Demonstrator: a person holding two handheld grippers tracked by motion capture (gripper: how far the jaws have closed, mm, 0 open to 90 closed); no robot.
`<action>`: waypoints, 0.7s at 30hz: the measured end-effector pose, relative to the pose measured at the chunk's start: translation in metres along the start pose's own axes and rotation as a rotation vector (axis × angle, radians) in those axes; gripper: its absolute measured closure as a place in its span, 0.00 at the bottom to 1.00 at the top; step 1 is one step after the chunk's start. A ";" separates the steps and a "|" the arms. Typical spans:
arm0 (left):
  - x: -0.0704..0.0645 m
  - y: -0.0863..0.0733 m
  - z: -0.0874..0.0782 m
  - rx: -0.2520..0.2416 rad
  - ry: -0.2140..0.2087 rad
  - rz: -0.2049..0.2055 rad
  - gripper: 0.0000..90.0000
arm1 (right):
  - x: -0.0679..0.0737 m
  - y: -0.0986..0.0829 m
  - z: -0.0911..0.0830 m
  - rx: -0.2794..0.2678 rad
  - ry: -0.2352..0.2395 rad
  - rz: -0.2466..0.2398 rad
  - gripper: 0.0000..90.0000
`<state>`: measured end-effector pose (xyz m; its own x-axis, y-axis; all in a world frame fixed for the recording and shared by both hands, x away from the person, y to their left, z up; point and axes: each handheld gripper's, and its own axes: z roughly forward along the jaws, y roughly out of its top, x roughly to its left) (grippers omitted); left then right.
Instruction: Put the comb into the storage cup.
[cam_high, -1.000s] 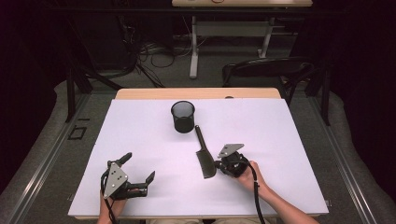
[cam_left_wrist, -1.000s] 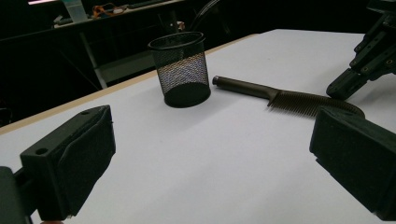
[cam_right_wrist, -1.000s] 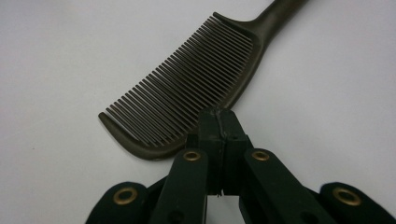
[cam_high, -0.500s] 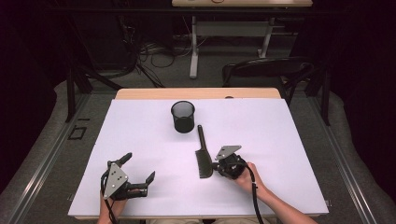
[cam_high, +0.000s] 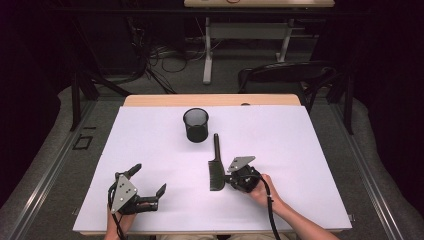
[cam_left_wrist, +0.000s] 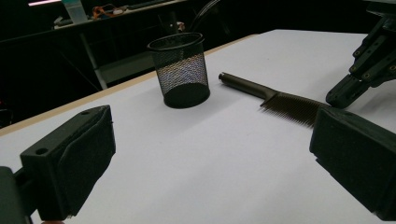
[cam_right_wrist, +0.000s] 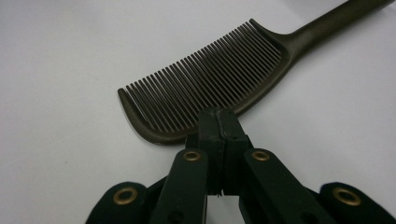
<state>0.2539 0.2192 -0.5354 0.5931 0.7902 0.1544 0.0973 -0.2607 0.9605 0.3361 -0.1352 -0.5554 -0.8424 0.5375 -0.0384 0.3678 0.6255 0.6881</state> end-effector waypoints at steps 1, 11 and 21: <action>0.000 0.000 0.000 0.000 0.000 0.000 0.00 | 0.000 0.001 0.000 -0.002 0.000 0.001 1.00; 0.000 0.000 0.000 0.000 -0.002 0.000 0.00 | 0.003 0.006 0.004 -0.003 0.012 -0.014 1.00; 0.000 0.000 0.000 -0.001 -0.001 0.003 0.00 | 0.005 0.009 0.007 -0.003 0.016 -0.014 1.00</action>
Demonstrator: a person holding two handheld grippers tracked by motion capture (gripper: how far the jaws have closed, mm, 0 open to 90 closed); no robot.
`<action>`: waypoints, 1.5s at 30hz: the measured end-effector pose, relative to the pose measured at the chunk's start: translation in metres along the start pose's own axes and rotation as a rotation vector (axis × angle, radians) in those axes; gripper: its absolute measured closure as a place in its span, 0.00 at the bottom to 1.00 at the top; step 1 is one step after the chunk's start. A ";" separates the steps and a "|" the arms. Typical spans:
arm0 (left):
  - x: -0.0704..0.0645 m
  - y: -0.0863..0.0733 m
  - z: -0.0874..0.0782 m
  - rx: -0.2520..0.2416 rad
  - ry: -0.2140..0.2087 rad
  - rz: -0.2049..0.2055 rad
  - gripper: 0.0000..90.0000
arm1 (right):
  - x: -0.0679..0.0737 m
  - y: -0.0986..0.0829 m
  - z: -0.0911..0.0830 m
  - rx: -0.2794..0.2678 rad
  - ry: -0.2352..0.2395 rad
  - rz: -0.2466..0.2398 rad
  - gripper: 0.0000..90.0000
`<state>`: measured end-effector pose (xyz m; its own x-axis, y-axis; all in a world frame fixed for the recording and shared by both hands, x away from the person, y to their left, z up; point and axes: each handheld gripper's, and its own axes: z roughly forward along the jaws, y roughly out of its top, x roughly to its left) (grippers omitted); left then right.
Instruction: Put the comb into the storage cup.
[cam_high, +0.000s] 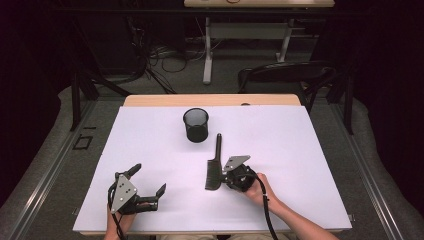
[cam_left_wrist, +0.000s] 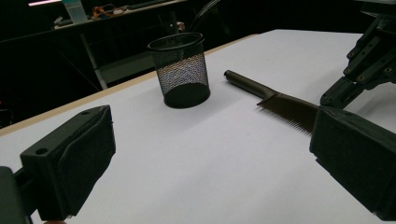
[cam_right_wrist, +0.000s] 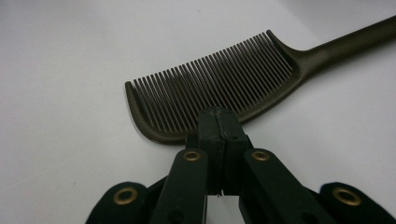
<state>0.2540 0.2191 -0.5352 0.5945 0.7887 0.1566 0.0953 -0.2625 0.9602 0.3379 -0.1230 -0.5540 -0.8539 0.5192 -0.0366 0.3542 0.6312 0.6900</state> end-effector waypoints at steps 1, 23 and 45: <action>0.000 0.000 0.000 -0.001 0.000 -0.001 0.00 | 0.000 0.000 0.000 -0.002 0.002 -0.005 1.00; 0.001 0.000 -0.001 -0.003 0.002 -0.003 0.00 | 0.007 0.010 0.011 -0.007 0.026 -0.020 1.00; 0.000 0.000 -0.001 -0.005 -0.001 -0.004 0.00 | 0.011 0.018 0.020 -0.002 0.038 -0.025 1.00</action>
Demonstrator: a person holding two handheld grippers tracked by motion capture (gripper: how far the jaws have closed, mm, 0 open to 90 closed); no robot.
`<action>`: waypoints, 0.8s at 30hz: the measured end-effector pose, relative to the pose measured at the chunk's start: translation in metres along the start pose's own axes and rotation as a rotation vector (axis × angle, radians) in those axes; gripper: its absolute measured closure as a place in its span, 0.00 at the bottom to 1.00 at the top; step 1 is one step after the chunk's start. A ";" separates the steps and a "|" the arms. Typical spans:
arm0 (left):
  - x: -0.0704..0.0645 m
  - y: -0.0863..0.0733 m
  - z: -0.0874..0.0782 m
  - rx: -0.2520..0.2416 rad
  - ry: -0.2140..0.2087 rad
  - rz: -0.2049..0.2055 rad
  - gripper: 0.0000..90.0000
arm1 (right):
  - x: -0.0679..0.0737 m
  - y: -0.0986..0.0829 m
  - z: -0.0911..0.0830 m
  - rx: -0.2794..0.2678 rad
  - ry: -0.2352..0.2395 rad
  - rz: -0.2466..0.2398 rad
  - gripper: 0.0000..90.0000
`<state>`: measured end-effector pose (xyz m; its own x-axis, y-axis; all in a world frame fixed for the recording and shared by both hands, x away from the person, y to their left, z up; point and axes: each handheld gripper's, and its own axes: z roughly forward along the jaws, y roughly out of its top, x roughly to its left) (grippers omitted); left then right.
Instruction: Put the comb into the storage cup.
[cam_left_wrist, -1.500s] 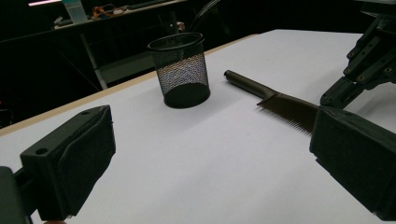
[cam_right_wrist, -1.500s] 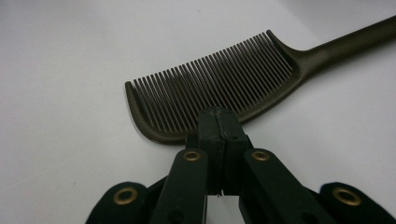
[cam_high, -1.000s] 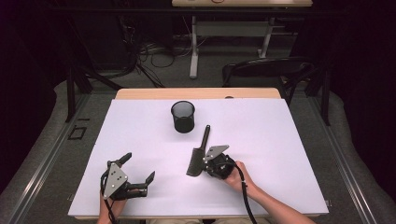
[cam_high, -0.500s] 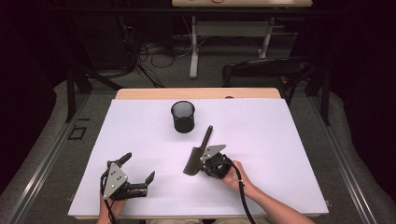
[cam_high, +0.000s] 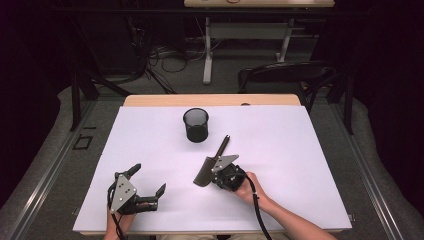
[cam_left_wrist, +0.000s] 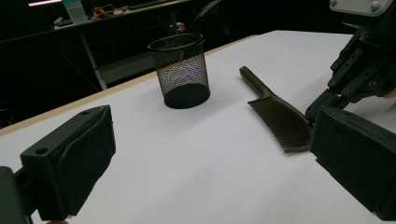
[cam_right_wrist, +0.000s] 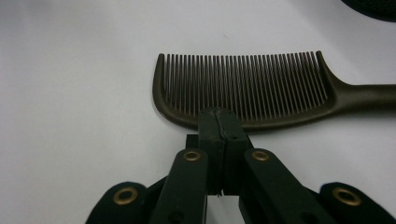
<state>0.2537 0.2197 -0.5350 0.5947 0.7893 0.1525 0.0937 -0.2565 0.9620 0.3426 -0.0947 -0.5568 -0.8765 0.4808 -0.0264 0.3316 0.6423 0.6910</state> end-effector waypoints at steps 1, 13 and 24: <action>0.000 0.000 0.000 -0.002 0.001 0.001 0.00 | 0.000 0.001 0.001 -0.005 0.001 -0.008 1.00; 0.000 0.000 0.001 0.004 -0.002 0.001 0.00 | 0.000 0.008 0.007 -0.005 0.004 -0.004 1.00; 0.000 0.000 0.000 0.000 -0.003 0.005 0.00 | -0.001 0.015 0.012 -0.008 0.004 -0.006 1.00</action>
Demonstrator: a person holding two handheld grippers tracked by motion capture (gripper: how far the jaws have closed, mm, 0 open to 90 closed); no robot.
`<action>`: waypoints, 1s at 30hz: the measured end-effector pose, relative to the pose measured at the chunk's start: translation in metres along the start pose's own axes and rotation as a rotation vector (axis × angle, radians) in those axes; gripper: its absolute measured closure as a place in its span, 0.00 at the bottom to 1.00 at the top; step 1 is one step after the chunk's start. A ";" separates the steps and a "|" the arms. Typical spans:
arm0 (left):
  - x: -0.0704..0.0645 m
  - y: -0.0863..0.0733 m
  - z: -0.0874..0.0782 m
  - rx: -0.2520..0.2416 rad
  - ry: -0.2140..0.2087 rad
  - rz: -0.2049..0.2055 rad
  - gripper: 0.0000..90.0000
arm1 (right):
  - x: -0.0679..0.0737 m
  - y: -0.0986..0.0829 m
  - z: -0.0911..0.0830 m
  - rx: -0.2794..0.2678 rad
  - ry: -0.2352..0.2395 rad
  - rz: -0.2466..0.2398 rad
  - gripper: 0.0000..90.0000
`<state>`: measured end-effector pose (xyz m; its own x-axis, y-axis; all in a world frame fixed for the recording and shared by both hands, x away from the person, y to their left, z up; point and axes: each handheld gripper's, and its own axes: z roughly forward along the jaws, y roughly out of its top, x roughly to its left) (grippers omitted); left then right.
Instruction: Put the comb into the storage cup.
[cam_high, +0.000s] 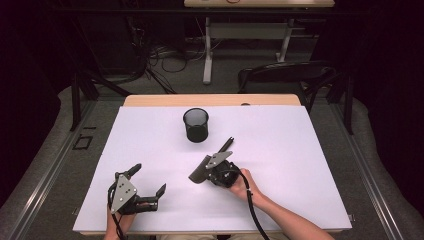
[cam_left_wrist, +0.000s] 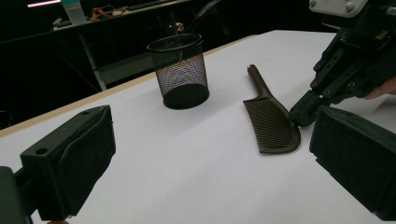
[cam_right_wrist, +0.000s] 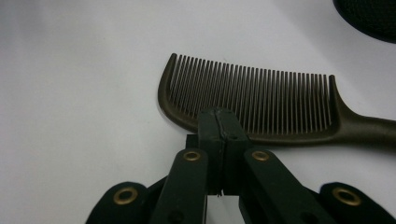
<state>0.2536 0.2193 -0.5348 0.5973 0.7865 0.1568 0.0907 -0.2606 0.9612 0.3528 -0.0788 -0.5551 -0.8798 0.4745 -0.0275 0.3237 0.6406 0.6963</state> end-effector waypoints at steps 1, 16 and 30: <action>0.000 0.000 0.000 -0.001 0.001 -0.002 0.00 | 0.000 0.000 0.001 -0.002 -0.001 -0.001 1.00; 0.001 0.000 0.000 0.001 0.001 -0.001 0.00 | -0.002 0.008 0.010 0.001 -0.011 -0.002 1.00; 0.001 -0.001 0.001 0.004 0.001 -0.003 0.00 | -0.005 0.017 0.021 0.002 -0.027 0.012 1.00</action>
<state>0.2551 0.2201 -0.5354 0.5966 0.7876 0.1542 0.0957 -0.2606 0.9607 0.3702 -0.0579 -0.5583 -0.8664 0.4979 -0.0384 0.3346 0.6358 0.6955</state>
